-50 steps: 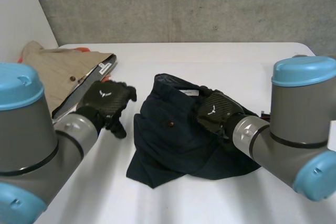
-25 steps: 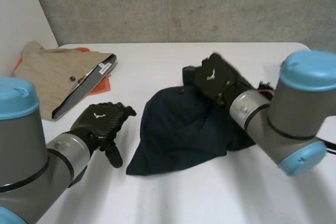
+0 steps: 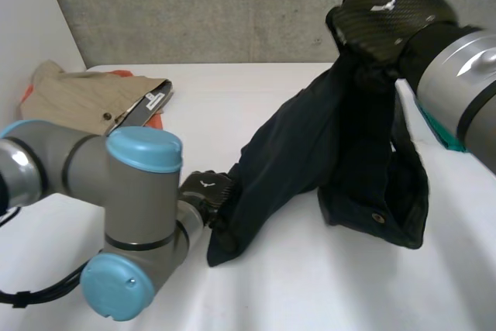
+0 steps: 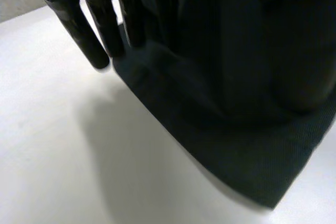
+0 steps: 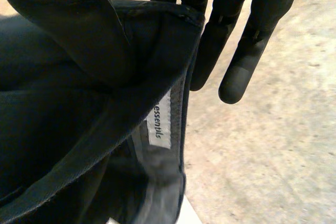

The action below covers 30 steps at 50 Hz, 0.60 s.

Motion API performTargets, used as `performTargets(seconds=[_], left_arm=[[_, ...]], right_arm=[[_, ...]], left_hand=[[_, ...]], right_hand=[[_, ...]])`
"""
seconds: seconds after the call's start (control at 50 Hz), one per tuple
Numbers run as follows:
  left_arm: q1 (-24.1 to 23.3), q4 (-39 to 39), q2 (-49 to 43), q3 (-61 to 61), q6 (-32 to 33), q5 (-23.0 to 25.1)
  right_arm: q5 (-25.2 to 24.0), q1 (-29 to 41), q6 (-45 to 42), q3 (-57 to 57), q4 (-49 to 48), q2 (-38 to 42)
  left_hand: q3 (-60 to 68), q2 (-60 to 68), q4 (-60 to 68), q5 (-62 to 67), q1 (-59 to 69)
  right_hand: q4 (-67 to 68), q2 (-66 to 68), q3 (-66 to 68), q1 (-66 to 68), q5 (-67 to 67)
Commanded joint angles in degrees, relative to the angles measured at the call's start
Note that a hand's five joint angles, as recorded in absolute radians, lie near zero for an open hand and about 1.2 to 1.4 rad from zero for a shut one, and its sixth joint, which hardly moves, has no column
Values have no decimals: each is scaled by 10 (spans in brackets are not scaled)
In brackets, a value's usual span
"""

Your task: Fold the laundry.

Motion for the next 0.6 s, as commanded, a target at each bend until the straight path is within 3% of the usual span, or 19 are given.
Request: performTargets(seconds=[0.02, 0.18, 0.34, 0.6], left_arm=[[-13, -38, 0, 44, -29, -38], [46, -28, 162, 32, -29, -50], [112, -27, 332, 49, -12, 7], [158, -67, 438, 202, -17, 5]], right_arm=[[13, -24, 6, -2, -4, -13], [1, -75, 7, 17, 0, -13], [-40, -98, 16, 19, 33, -47], [-67, -146, 107, -74, 69, -99]], left_hand=[[539, 538, 542, 541, 521], [539, 538, 542, 541, 521], [539, 538, 542, 541, 521], [539, 538, 542, 541, 521]], right_hand=[[116, 128, 120, 167, 133], [116, 128, 120, 167, 133], [116, 128, 120, 167, 133], [116, 128, 120, 167, 133]])
